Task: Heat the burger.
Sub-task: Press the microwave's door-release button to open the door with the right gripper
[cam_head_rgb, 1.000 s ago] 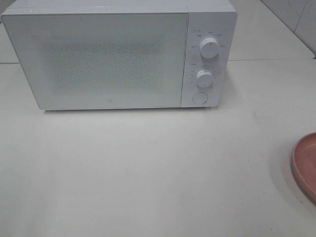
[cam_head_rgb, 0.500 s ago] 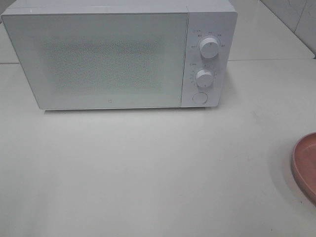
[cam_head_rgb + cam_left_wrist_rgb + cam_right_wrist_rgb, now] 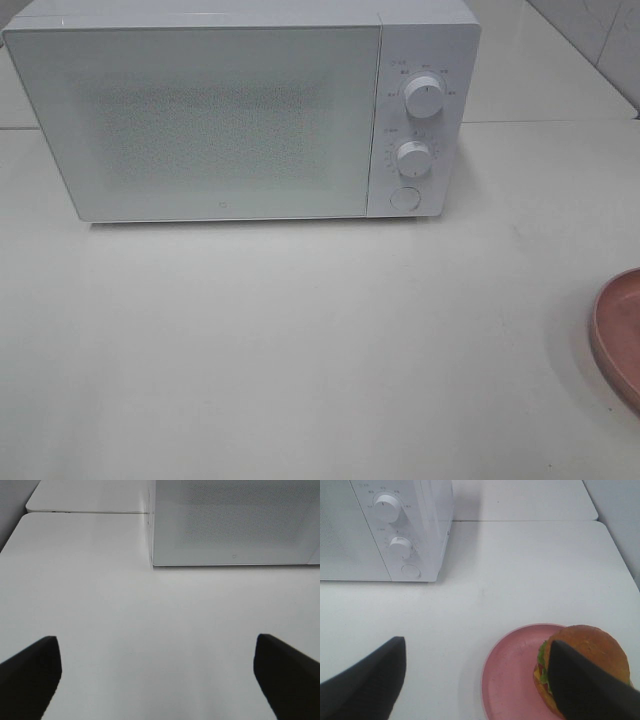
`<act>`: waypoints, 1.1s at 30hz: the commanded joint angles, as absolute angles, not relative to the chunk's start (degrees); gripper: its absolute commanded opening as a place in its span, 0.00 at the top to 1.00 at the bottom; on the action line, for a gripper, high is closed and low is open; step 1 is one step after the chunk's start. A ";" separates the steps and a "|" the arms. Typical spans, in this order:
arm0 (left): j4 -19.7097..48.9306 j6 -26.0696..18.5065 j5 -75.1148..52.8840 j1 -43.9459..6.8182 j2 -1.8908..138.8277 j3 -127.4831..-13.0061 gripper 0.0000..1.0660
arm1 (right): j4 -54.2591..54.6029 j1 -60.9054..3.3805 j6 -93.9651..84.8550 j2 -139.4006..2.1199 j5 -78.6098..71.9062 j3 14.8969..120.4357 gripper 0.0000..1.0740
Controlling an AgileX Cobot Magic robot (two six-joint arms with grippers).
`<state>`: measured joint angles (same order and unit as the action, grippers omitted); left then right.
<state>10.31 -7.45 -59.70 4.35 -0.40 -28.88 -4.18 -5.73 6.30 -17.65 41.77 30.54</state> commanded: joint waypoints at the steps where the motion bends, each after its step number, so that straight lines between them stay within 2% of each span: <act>1: 10.37 -7.22 -59.59 4.07 -1.43 -28.93 0.06 | -4.01 -5.39 6.02 -21.20 37.30 30.88 0.32; 17: 10.37 -7.22 -59.59 4.07 -1.43 -28.93 0.06 | -4.01 -5.39 6.02 -36.50 25.84 30.88 0.32; 20: 10.37 -7.22 -59.59 4.07 -1.43 -28.93 0.06 | -4.01 -5.39 6.02 -39.42 21.08 29.97 0.32; 22: 10.37 -7.22 -59.59 4.07 -1.43 -28.93 0.06 | -4.01 -5.39 6.02 -42.86 12.78 27.33 0.32; 33: 10.37 -7.22 -59.59 4.07 -1.43 -28.93 0.06 | -4.01 -5.39 6.02 -50.94 -3.55 23.49 0.32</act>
